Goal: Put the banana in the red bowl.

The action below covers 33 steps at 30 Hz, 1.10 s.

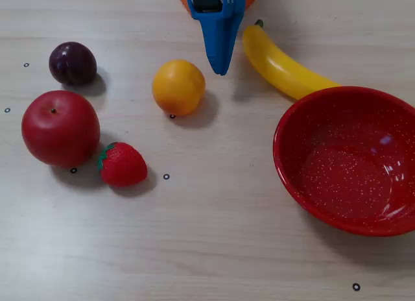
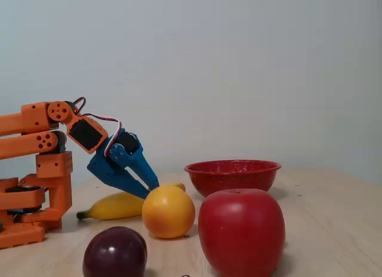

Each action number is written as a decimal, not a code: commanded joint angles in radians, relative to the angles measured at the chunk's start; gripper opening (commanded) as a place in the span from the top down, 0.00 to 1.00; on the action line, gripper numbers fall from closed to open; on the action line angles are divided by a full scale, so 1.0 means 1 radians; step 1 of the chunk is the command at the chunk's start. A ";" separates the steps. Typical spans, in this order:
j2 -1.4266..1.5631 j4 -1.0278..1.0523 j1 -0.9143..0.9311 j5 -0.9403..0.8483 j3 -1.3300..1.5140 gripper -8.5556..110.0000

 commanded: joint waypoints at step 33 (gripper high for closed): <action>-0.687 0.394 0.146 -0.196 -0.887 0.93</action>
